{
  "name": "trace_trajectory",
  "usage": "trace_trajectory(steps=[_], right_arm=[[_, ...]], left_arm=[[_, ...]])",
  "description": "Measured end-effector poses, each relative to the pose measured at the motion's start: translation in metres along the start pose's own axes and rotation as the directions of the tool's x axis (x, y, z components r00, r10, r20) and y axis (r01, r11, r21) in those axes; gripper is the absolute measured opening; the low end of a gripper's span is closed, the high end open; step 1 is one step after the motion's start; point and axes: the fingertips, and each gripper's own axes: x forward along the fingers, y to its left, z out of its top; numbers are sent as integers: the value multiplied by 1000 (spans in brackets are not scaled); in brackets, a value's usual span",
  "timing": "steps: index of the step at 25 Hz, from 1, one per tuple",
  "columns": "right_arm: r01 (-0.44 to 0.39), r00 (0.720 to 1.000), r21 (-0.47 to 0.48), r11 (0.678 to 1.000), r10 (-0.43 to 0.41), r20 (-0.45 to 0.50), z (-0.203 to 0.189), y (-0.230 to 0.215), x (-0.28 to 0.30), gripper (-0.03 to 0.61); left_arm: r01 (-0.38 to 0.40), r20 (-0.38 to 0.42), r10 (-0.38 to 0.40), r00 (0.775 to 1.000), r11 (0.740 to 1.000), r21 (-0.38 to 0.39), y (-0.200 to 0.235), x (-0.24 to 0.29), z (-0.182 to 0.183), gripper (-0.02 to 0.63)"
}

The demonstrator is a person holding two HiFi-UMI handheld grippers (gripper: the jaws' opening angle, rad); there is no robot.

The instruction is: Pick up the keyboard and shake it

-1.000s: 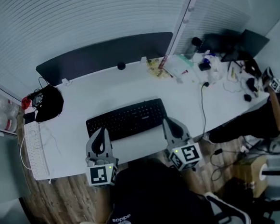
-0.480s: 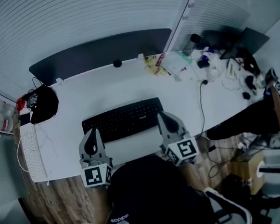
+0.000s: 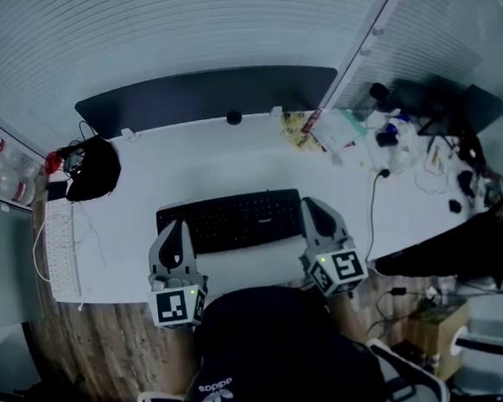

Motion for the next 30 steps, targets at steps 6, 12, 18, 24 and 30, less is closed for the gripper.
trace_trajectory(steps=[6, 12, 18, 24, 30], right_arm=[[-19, 1000, -6, 1000, 19, -14, -4, -5, 7, 5], [-23, 1000, -13, 1000, 23, -18, -4, -9, 13, 5], [-16, 998, -17, 1000, 15, -56, -14, -19, 20, 6], [8, 993, -40, 999, -13, -115, -28, -32, 24, 9], [48, 983, -23, 999, -52, -174, -46, -48, 27, 71]], left_arm=[[-56, -12, 56, 998, 998, -11, 10, -5, -6, 6], [-94, -39, 93, 995, 995, -37, 22, -10, -17, 6], [-106, -75, 102, 992, 993, -49, 34, -10, -25, 6], [-83, -165, 76, 983, 996, -39, 43, -7, -52, 104], [-107, -268, 85, 960, 992, -72, 56, -11, -90, 149]])
